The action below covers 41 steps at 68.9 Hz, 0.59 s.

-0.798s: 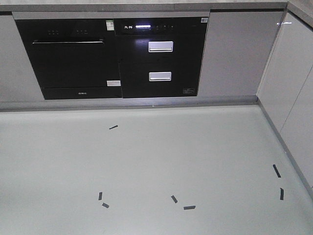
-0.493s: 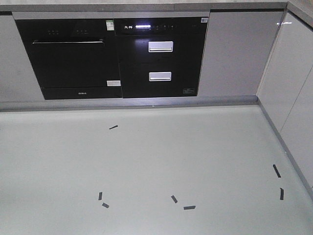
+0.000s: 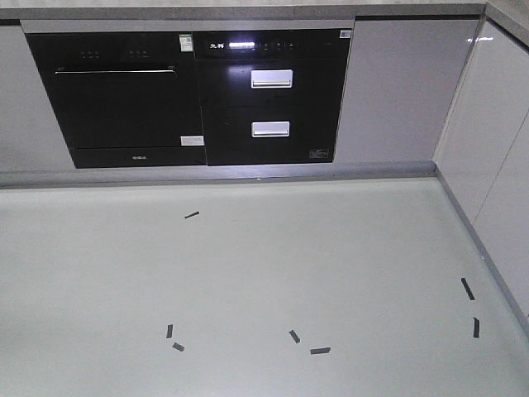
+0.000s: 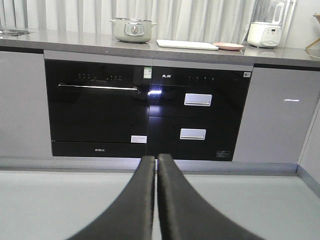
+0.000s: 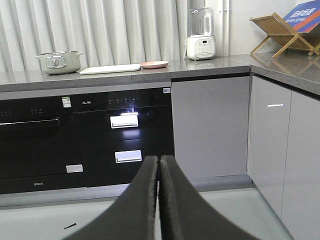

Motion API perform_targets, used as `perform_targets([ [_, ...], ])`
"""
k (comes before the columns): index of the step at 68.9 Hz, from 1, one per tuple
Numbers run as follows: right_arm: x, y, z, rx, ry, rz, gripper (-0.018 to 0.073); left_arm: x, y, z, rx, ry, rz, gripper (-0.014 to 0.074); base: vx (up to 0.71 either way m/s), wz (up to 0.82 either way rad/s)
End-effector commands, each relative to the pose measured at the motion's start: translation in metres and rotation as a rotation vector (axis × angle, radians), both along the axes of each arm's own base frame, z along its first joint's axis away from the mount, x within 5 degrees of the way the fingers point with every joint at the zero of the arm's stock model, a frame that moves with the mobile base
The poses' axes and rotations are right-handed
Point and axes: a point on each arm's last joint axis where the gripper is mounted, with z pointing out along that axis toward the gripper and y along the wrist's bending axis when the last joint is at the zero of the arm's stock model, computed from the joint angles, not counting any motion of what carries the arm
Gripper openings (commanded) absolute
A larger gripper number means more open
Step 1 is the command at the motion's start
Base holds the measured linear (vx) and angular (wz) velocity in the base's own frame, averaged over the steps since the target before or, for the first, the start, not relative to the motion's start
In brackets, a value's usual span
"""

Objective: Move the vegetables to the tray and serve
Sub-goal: 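Drive the base toward the counter with both grippers closed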

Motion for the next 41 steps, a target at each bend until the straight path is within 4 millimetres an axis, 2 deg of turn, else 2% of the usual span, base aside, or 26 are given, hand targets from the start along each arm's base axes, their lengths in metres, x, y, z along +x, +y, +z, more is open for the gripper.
perform_targets([
  [1, -0.0004, 0.0003, 0.0021, -0.022, -0.065, -0.001, -0.0003, 0.0000, -0.0005, -0.0010, -0.014, -0.063, -0.005, -0.0006, 0.00, 0.00],
  [41, -0.0004, 0.0003, 0.0021, -0.022, -0.065, -0.001, -0.0003, 0.0000, -0.0005, -0.0010, -0.014, -0.063, -0.005, -0.0006, 0.02, 0.01],
])
